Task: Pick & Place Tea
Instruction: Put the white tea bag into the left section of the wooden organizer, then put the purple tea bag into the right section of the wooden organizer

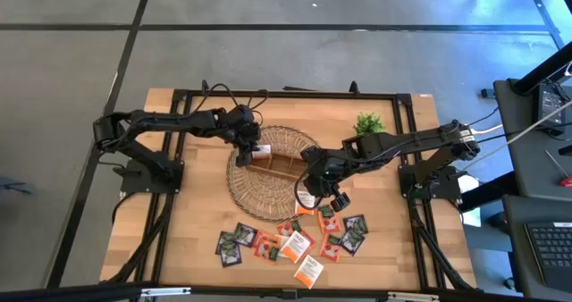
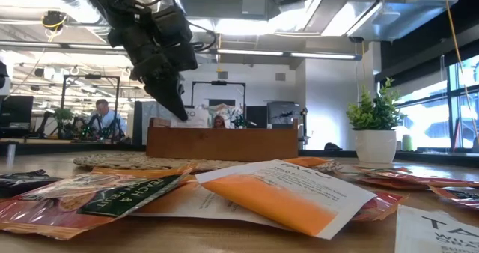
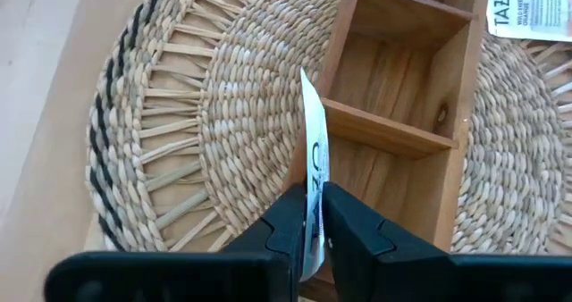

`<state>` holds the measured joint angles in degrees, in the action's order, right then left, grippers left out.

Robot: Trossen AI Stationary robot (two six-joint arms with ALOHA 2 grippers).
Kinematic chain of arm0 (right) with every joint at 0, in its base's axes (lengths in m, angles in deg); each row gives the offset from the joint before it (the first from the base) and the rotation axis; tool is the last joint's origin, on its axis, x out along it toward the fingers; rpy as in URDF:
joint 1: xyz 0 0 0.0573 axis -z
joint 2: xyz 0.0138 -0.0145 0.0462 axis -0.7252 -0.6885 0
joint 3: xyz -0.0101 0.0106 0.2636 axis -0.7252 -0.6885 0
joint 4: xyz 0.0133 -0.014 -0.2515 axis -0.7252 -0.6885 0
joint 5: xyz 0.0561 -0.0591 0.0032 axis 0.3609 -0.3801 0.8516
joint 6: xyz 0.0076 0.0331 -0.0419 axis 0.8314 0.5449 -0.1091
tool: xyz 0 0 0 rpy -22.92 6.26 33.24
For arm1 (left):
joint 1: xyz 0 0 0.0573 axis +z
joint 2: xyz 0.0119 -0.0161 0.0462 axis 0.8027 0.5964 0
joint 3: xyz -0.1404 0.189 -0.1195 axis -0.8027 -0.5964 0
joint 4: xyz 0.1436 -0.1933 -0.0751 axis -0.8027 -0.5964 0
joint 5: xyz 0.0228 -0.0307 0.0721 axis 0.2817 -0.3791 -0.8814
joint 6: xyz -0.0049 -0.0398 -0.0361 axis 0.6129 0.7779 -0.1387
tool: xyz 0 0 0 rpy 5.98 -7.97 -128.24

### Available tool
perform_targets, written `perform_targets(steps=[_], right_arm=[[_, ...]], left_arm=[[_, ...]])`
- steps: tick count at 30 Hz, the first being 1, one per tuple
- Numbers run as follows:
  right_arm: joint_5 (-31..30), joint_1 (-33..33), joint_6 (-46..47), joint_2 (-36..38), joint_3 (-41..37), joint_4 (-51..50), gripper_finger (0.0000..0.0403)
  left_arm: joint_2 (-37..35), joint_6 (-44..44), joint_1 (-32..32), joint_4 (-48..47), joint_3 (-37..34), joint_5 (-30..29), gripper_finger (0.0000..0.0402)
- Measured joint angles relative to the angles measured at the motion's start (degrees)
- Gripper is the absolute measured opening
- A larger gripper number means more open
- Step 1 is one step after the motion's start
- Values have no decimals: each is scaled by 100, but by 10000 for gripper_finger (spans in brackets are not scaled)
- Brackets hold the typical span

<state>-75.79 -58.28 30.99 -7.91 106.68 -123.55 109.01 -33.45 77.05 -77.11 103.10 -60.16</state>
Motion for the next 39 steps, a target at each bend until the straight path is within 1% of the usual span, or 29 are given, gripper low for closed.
perform_targets(steps=[5, 14, 18, 21, 26, 29, 32, 35, 39], right_arm=[[2, 0, 17, 0, 0, -30, 92], [57, -2, 19, -2, 2, -72, 92], [57, -2, 19, -2, 2, -90, 92], [57, -2, 19, -2, 2, -91, 92], [59, -2, 15, -2, 2, -90, 92], [87, -2, 17, -2, 2, -90, 92], [101, -2, 18, -2, 2, -88, 92], [190, 0, 19, -2, 4, -43, 92], [374, 0, 45, -4, 4, 54, 92]], left_arm=[[0, 65, 0, 2, 0, -118, 56], [0, 105, 0, 0, 0, -130, 105], [-41, 107, 0, 0, 0, -136, 121], [-153, 105, 0, 1, 4, -390, 127], [-474, 105, 0, 4, 4, -857, 128], [-787, 108, -1, 5, 4, -916, 128], [-1172, 349, -57, 2, 4, -885, 128], [-1564, 867, -233, 9, 4, -728, 128], [-1926, 1369, -744, 9, 4, -375, 128]])
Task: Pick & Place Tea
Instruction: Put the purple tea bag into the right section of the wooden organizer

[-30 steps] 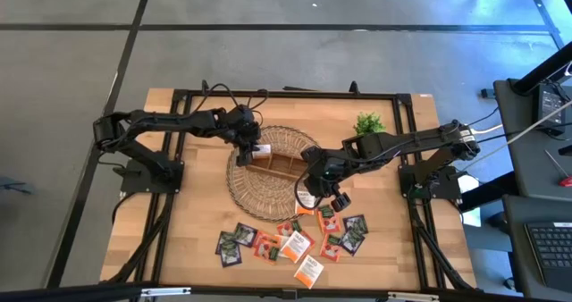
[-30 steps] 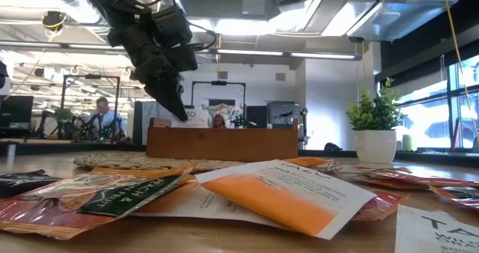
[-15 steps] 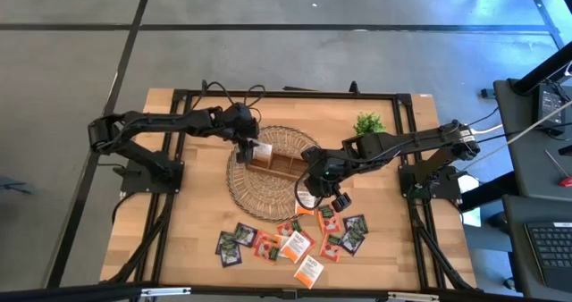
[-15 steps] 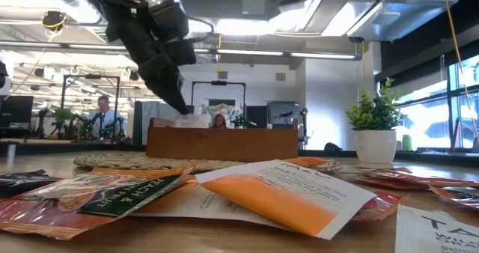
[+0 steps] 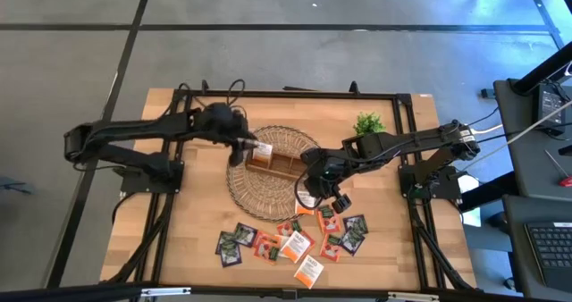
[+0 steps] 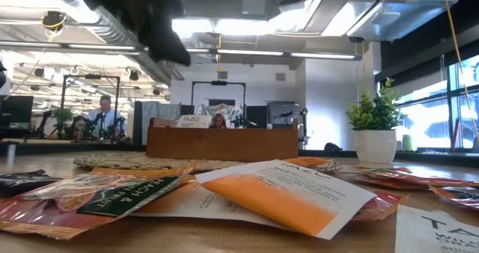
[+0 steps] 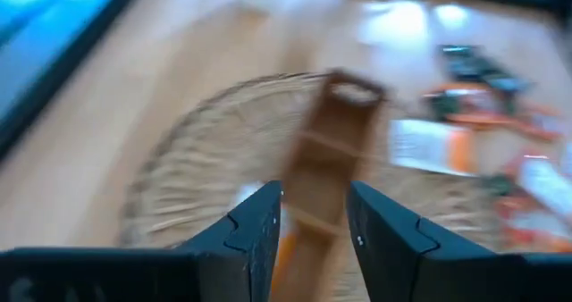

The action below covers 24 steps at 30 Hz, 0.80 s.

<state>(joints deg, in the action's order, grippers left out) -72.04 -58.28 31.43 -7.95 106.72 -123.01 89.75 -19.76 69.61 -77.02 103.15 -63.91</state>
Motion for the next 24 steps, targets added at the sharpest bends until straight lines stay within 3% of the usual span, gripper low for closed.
perform_targets(steps=[9, 12, 17, 24], right_arm=[[39, -50, 1254, 0, 0, 92, 92], [118, -63, 2087, 0, 0, 138, 92], [963, -126, 3329, 4, -97, 347, 92], [1190, -664, 4222, 13, -1191, 1395, 92]], left_arm=[[221, 1346, -1812, 219, 0, -606, 128], [537, 1697, -2296, 825, 2, -840, 128], [1261, 1918, -2860, 2147, 2, -937, 128], [2334, 2262, -3151, 3714, 2, -944, 128]])
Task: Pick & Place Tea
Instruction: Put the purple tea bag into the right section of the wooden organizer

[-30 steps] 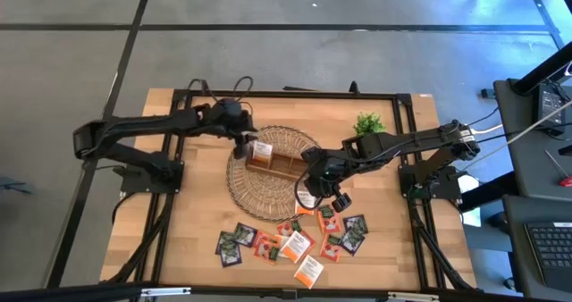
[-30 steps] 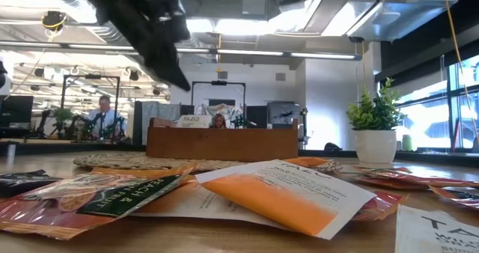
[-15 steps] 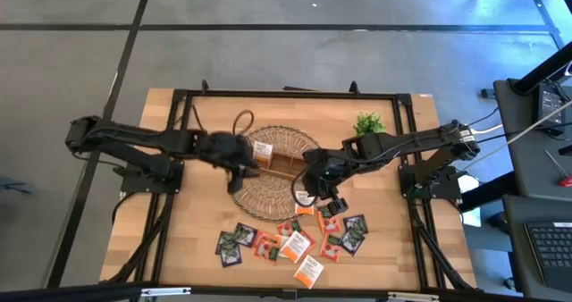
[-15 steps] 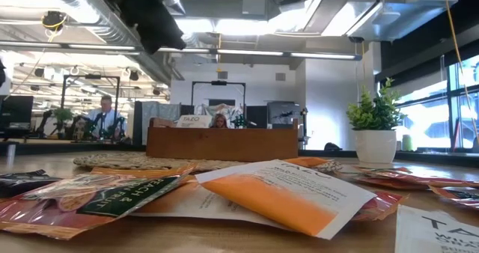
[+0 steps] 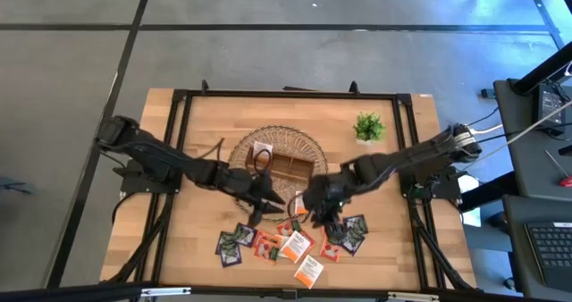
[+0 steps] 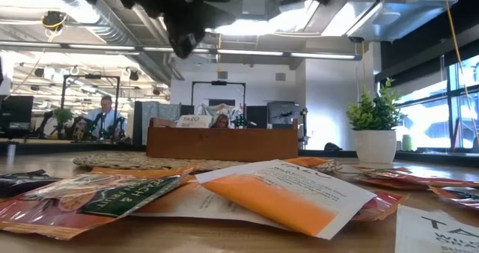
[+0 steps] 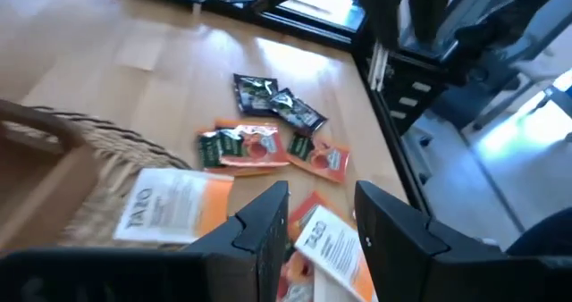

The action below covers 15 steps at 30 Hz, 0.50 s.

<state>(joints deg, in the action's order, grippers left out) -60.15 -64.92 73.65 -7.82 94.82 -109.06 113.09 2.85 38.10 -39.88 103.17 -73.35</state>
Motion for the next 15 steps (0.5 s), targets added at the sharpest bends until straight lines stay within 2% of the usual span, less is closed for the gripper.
perform_targets(steps=[4, 9, 15], right_arm=[[-102, -246, 830, 383, -610, 612, 92], [-803, -483, 1465, 1110, -1452, 1338, 92], [-1535, -729, 2284, 2120, -2529, 1640, 92]], left_arm=[[536, 136, 0, 321, 222, -6, 128], [1208, -77, -11, 277, 993, -6, 128], [2001, -253, 106, -505, 2055, -153, 128]])
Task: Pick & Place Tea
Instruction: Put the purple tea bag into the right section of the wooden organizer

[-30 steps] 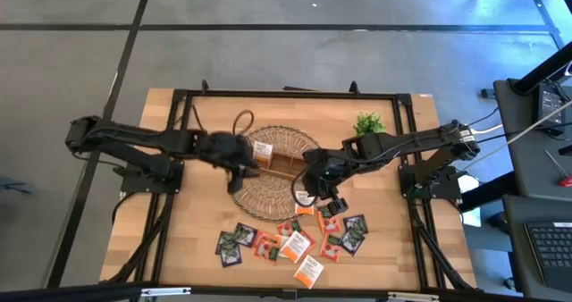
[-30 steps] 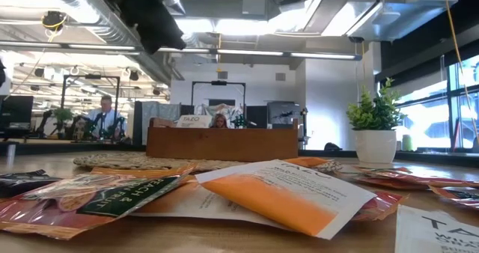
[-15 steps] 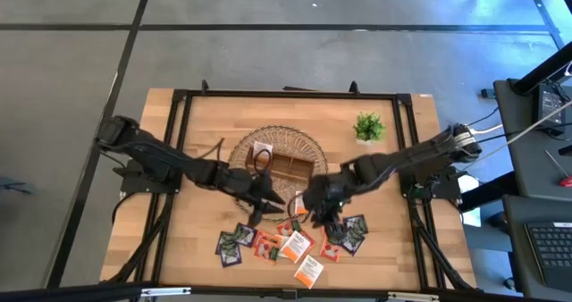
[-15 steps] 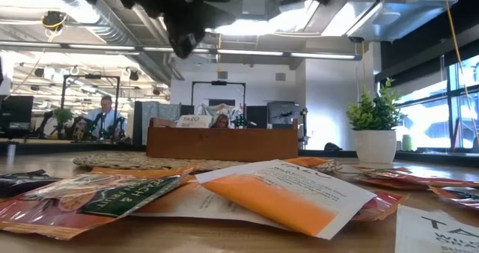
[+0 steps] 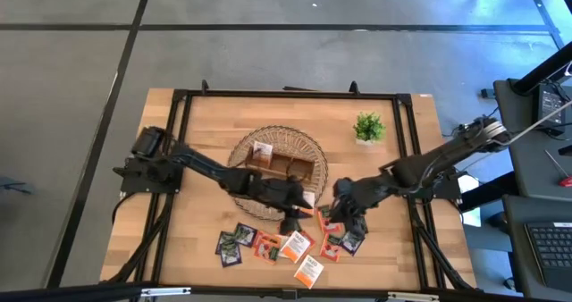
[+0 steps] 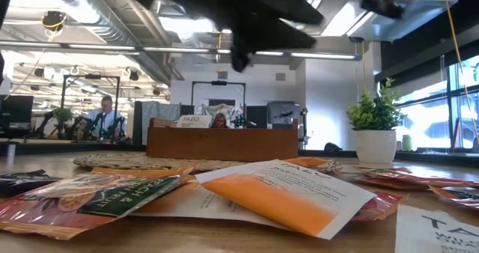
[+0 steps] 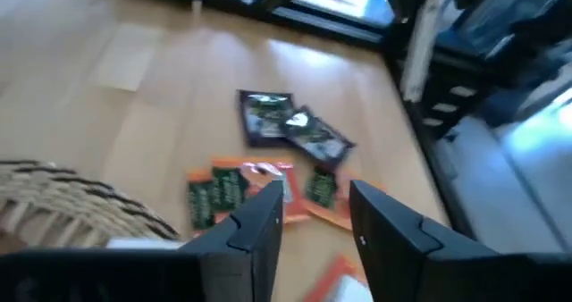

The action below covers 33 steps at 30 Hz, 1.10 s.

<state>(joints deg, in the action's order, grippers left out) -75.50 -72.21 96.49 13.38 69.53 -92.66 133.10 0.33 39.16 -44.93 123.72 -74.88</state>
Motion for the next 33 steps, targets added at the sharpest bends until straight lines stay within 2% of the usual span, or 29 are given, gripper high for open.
perform_targets(steps=[9, 11, 20, 33], right_arm=[[-133, -519, 2568, 1062, -1650, 108, 92], [-181, -666, 2891, 1204, -1995, 190, 92], [-257, -1149, 4217, 1740, -3173, 793, 92], [-425, -1195, 4432, 1725, -3556, 769, 100]], left_arm=[[1049, 70, 108, -289, 1111, 634, 127], [1188, 138, 179, -255, 1242, 769, 127], [1797, 396, 389, -211, 1766, 664, 127], [3574, 388, 346, -332, 3979, 654, 127]])
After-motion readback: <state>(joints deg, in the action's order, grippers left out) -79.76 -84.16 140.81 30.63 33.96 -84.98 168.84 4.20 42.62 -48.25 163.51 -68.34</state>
